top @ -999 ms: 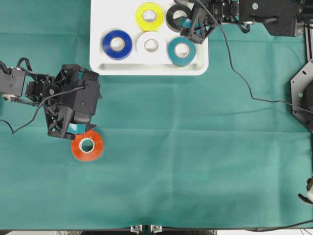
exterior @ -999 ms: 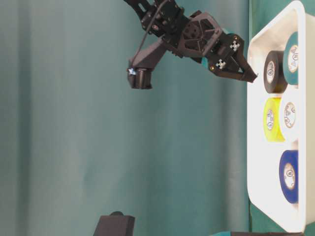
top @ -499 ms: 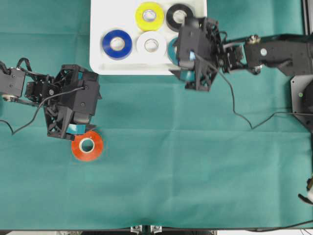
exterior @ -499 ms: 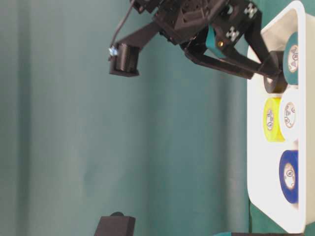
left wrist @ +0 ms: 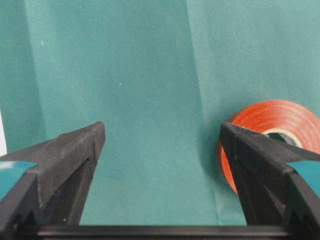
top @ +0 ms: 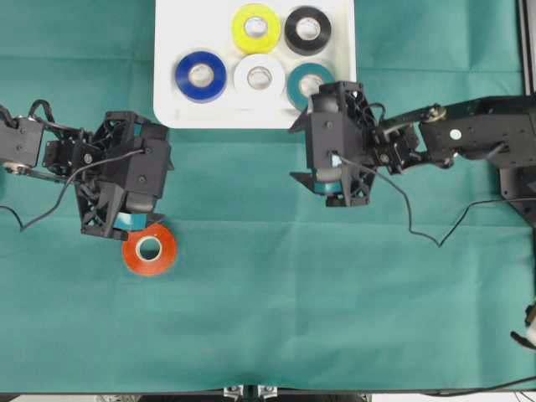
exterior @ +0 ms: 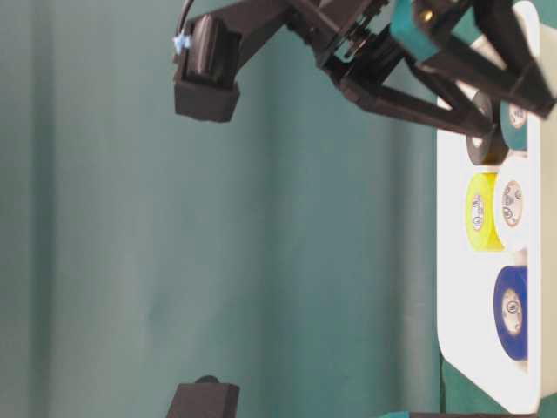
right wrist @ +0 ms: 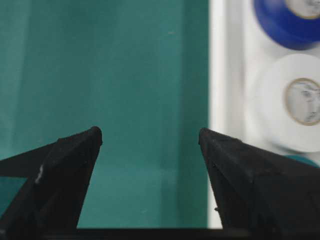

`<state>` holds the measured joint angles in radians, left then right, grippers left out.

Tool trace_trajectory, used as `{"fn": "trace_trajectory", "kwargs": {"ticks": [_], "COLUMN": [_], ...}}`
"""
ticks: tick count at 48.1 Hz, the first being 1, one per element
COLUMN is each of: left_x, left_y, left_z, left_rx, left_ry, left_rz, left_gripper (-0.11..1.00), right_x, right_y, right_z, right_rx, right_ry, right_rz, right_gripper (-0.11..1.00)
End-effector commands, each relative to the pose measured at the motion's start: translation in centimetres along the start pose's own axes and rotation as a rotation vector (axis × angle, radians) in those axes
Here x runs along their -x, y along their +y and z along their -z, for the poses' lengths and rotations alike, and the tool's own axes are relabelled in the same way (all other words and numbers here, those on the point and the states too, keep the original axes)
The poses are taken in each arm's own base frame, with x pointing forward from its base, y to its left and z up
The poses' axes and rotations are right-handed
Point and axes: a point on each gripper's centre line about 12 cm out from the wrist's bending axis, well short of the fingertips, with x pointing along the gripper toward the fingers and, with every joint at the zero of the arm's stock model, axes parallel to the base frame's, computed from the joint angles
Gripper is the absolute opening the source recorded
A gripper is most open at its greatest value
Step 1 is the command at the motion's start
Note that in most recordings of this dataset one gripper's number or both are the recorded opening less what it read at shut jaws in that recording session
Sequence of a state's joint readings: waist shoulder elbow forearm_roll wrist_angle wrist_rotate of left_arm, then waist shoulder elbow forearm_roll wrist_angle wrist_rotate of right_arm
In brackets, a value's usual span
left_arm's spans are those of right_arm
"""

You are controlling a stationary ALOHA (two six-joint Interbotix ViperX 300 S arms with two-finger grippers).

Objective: Put the tape alternately from left to right into the white case.
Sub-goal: 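Open the right gripper and withdraw it from the case, then lower the left gripper onto the red tape roll and close it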

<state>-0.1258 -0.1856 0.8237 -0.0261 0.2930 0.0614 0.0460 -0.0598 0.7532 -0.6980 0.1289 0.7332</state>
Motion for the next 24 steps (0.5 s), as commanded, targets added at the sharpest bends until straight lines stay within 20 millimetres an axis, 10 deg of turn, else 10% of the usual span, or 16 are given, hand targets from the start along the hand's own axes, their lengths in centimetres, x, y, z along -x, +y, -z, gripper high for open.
{"fn": "trace_trajectory", "kwargs": {"ticks": [1, 24], "left_x": [0.41, 0.38], "left_y": [-0.27, -0.71], "left_z": [-0.91, -0.78], "left_rx": [-0.008, 0.058], "left_ry": [-0.032, -0.027], "left_rz": [0.005, 0.014], "left_gripper": [0.53, 0.53], "right_x": [0.73, 0.67], "right_y": [0.68, 0.85], "right_z": [-0.65, 0.14], "right_rx": [0.000, -0.025], "right_ry": [-0.030, -0.010], "right_rz": [-0.019, -0.025], "right_gripper": [0.84, 0.84]}}
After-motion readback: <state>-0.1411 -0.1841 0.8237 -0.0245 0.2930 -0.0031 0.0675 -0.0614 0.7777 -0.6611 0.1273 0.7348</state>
